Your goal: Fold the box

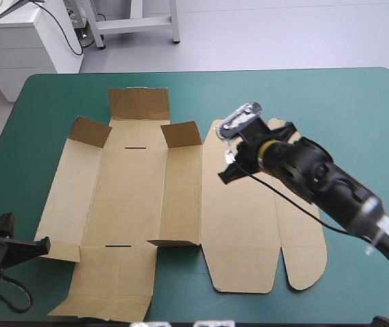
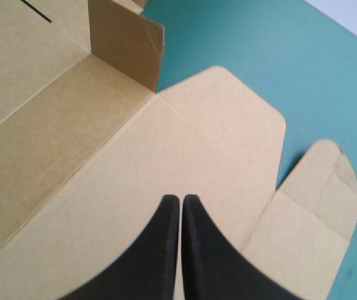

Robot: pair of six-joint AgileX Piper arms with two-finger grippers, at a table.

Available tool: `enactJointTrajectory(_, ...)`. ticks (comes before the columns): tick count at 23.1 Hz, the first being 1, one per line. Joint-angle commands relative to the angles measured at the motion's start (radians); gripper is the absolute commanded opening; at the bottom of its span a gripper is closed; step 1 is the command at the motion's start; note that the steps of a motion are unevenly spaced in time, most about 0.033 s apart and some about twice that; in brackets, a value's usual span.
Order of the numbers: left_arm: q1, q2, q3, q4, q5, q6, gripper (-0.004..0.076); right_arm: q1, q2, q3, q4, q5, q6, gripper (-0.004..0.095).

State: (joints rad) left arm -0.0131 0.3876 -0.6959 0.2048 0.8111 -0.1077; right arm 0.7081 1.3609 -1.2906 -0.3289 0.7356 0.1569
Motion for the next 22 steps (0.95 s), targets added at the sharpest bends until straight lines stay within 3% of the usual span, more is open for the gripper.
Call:
enactJointTrajectory(1, -0.005, 0.131, -0.089, 0.068, -0.070, 0.025, -0.0008, -0.027, -0.215, 0.142, -0.027, -0.044, 0.106, -0.0002)
enactJointTrajectory(4, -0.005, 0.216, -0.126, 0.081, -0.035, 0.025, -0.0008, -0.038, -0.335, 0.242, -0.020, -0.009, 0.150, -0.0002)
enactJointTrajectory(10, -0.005, 0.404, -0.190, 0.079, 0.113, 0.031, 0.0018, -0.038, -0.544, 0.339, -0.018, 0.198, 0.210, -0.0002)
enactJointTrajectory(16, 0.027, 0.628, -0.301, 0.015, 0.247, 0.146, 0.0018, -0.038, -0.795, 0.407, -0.026, 0.317, 0.243, -0.0002)
enactJointTrajectory(19, 0.228, 0.745, -0.410, -0.333, 0.322, 0.343, 0.0018, -0.038, -0.934, 0.436, -0.015, 0.371, 0.249, -0.0002)
enactJointTrajectory(22, 0.352, 0.866, -0.482, -0.534, 0.436, 0.475, 0.0018, -0.038, -1.028, 0.462, -0.023, 0.428, 0.249, -0.0002)
